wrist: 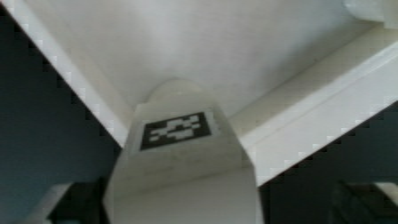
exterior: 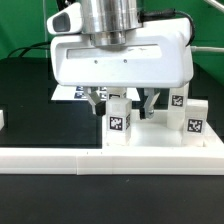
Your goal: Assemble square table
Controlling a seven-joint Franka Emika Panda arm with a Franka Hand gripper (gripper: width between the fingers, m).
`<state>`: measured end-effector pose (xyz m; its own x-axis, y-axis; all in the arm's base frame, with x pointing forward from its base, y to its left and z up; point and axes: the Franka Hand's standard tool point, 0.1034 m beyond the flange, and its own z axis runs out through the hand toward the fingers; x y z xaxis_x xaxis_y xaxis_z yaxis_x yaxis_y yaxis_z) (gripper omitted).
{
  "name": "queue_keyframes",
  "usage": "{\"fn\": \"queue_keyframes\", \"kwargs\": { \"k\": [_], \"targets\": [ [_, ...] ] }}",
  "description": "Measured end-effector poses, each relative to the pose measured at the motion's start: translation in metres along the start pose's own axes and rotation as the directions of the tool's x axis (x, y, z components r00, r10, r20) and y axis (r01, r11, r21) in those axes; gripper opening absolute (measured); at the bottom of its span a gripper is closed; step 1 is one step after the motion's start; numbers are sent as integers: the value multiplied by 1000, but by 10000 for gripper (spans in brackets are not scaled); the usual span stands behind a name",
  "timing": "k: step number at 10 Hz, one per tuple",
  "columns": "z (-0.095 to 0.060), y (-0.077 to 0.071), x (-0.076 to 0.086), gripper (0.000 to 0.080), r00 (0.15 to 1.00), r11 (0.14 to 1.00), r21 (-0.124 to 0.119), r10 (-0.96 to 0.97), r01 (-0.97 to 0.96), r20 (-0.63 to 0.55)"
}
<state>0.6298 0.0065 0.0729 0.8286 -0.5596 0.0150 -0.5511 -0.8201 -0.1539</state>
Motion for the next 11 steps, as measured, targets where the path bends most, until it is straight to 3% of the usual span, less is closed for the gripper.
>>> {"fn": "queue_keyframes", "kwargs": {
  "k": [2,5,7,8,9,10,11],
  "targets": [
    [1,4,0,304,993,993,-8,115,-115,2],
    [2,7,0,299,917,917,-12,400,-400,-1],
    [2,7,0,298,641,641,-32,767,-767,-12],
    [3,6,0,298,441,441,-24,897,-897,27],
    [3,6,0,296,311,314,-41,949,-949,59],
    [2,4,0,294,257,261,-61,964,-963,64],
    [3,3,-2,294,216,219,-65,975,-974,57]
  ]
}}
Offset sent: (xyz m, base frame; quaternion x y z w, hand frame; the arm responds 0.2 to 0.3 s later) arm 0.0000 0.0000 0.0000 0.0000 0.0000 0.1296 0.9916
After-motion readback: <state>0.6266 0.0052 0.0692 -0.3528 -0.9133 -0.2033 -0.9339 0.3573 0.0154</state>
